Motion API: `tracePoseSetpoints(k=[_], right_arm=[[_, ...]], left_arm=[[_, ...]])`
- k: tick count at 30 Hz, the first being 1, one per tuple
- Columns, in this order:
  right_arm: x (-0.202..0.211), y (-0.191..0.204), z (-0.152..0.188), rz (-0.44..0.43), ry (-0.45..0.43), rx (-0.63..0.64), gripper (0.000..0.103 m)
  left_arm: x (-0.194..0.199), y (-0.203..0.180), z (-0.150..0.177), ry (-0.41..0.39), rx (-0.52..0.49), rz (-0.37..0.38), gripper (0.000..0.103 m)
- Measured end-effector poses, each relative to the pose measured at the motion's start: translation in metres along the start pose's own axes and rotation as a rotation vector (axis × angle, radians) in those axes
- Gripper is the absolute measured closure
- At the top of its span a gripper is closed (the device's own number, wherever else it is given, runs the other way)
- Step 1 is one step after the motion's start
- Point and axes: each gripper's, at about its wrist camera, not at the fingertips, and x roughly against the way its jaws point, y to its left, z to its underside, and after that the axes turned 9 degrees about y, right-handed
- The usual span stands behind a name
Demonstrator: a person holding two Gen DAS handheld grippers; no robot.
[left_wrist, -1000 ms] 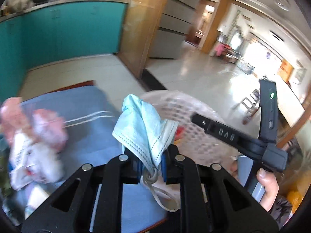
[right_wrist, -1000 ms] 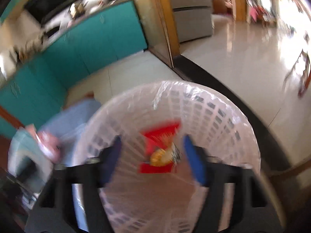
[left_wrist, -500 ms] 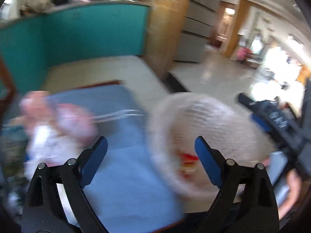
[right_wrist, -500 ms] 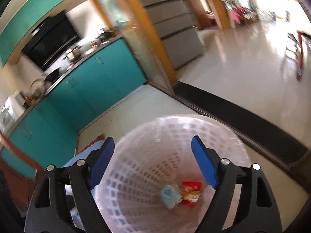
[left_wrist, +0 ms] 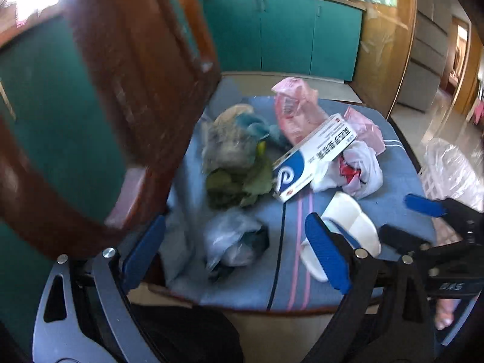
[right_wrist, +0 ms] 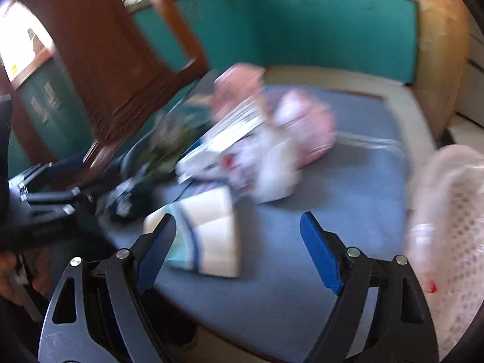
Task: Collect trash
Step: 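Grasp the white paper cup with the right gripper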
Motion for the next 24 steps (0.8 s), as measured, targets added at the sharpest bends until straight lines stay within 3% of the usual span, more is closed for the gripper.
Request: tracePoseSetpoints(k=[5, 9, 16, 20, 24], right_arm=[[-0.023, 0.021, 0.003, -0.076, 0.082, -0.002, 0.003], [-0.045, 0.037, 0.003, 0.042, 0.118, 0.036, 0.003], [-0.070, 0.047, -0.002, 0.102, 0.136, 0.051, 0.003], [-0.068, 0.045, 0.000, 0.106, 0.127, 0.048, 0.019], [-0.063, 0.038, 0.000, 0.083, 0.120, 0.025, 0.019]], left_arm=[[0.005, -0.001, 0.026, 0.025, -0.039, -0.012, 0.010], [0.010, -0.004, 0.032, 0.005, -0.071, -0.006, 0.010], [0.013, -0.009, 0.035, -0.006, -0.089, -0.014, 0.010], [0.007, -0.010, 0.035, 0.007, -0.084, -0.017, 0.010], [0.003, -0.012, 0.034, 0.018, -0.081, -0.024, 0.010]])
